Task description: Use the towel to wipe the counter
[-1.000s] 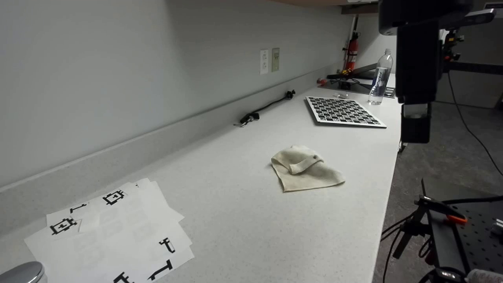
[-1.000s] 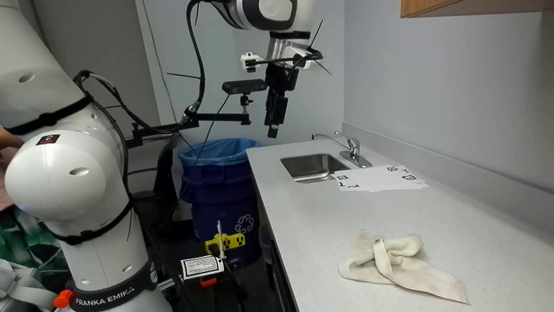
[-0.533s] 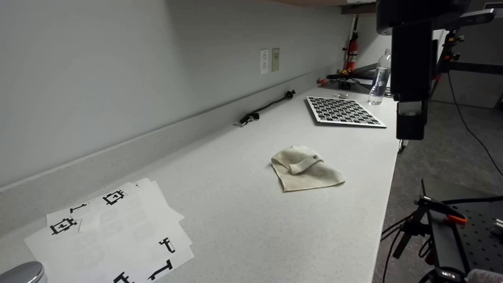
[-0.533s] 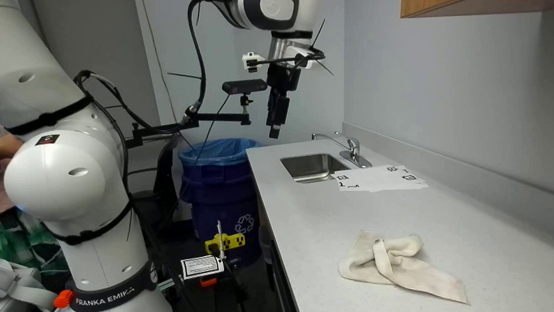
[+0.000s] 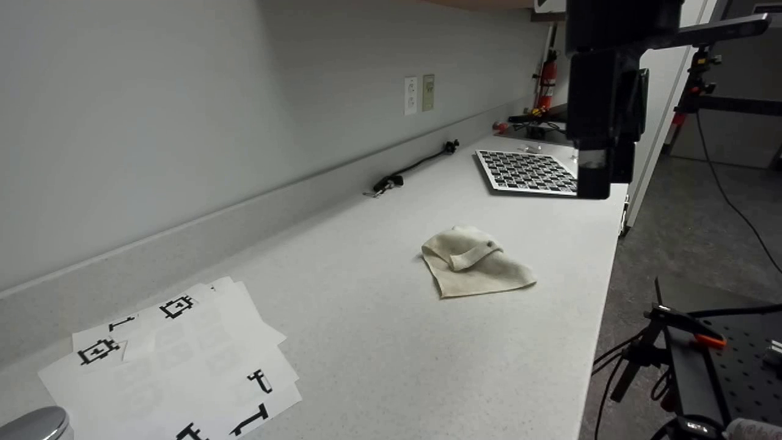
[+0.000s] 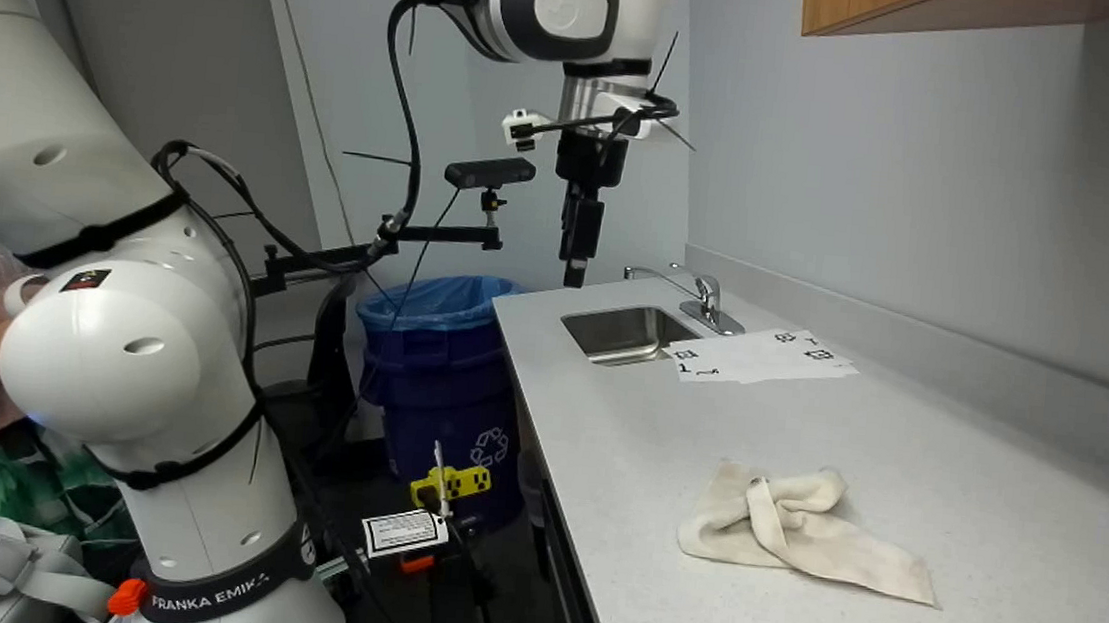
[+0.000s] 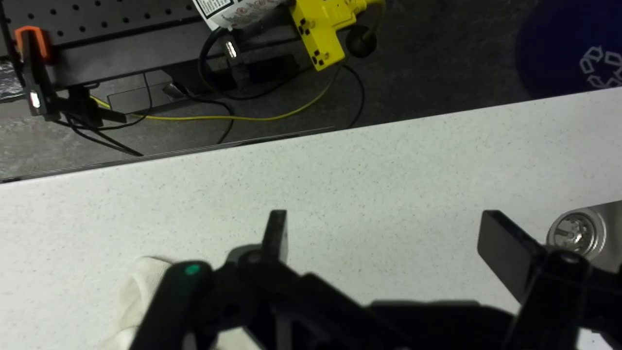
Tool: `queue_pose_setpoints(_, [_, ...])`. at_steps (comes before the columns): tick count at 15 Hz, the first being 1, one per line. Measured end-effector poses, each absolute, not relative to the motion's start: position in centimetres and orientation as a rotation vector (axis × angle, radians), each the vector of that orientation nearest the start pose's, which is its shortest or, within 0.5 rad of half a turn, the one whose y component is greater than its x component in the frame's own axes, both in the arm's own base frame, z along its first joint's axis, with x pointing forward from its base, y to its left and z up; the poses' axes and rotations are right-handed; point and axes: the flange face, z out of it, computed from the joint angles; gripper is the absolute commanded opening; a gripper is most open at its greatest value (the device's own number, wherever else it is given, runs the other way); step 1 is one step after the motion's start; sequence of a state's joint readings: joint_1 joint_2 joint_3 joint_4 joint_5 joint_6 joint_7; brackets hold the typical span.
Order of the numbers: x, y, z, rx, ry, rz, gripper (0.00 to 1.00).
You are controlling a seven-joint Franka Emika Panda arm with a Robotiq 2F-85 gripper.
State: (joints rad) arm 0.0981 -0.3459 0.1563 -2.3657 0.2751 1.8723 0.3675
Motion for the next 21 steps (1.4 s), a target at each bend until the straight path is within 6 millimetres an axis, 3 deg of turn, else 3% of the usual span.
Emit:
queue_pose_setpoints(13, [44.6,2.5,38.5,-3.144,0.564,-0.021,1.0])
queue_pose_setpoints(21, [44.9,1.9,37.8,-3.141,0.597,-0.016,1.0])
